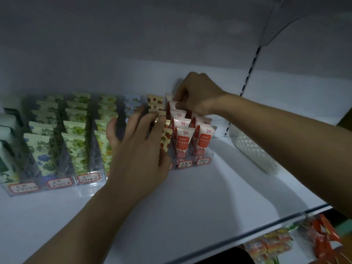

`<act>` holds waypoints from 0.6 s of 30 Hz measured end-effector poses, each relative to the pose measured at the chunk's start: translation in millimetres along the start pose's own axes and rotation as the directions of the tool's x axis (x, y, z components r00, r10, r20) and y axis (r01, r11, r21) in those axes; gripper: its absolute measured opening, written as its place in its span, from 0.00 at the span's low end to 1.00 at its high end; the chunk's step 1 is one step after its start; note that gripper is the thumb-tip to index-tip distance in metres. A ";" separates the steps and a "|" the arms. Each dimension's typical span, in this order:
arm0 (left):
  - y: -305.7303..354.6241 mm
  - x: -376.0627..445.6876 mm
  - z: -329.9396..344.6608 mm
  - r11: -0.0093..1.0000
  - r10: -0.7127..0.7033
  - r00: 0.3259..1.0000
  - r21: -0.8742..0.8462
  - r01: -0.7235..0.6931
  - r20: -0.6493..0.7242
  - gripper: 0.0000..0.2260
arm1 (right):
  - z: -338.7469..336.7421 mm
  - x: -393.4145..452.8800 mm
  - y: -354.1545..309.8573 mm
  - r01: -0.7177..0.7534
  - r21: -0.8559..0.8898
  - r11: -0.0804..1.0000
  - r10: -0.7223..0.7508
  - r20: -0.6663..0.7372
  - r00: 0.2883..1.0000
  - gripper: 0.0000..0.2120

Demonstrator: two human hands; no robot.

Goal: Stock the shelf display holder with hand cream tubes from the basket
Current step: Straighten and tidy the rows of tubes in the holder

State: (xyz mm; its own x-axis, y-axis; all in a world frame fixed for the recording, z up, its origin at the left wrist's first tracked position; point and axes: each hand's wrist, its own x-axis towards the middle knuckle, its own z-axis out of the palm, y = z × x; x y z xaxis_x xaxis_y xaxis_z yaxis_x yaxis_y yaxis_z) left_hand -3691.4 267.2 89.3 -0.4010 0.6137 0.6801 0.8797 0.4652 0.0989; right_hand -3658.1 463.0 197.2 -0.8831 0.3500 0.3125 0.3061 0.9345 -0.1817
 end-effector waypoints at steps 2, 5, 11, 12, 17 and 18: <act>-0.4 -0.1 -0.8 1.000 0.008 1.000 0.003 -0.008 0.013 0.29 | 0.8 0.0 0.4 -0.021 0.025 0.999 0.021 -0.006 1.000 0.10; -0.9 -1.4 -2.1 1.000 0.005 1.000 0.010 -0.005 0.018 0.30 | 4.1 -2.3 0.0 -0.041 0.053 0.998 0.042 -0.033 0.999 0.10; -0.2 -1.2 -3.0 0.999 0.001 1.000 0.035 -0.002 0.022 0.31 | 6.6 -7.4 -2.2 -0.058 0.091 0.994 0.062 -0.042 0.997 0.10; -0.2 -1.5 -3.2 0.999 0.003 1.000 0.038 -0.004 0.020 0.31 | 6.1 -6.7 -2.1 -0.061 0.085 0.994 0.065 -0.035 0.997 0.10; 0.1 -1.6 -3.6 0.998 0.003 1.000 0.065 -0.004 0.015 0.31 | 3.6 -2.4 -5.9 -0.037 0.000 0.999 0.037 0.005 0.999 0.11; 0.1 -2.1 -3.9 0.998 0.001 1.000 0.064 -0.002 0.013 0.31 | 1.5 -2.0 -5.9 -0.022 -0.023 1.000 0.023 0.029 0.999 0.11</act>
State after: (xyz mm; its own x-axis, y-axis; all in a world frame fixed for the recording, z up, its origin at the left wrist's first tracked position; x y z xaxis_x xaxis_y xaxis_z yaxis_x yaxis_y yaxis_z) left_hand -3689.4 263.4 90.7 -0.4030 0.6224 0.6710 0.8624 0.5036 0.0508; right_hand -3658.6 456.6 196.2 -0.8857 0.3691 0.2815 0.3334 0.9278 -0.1674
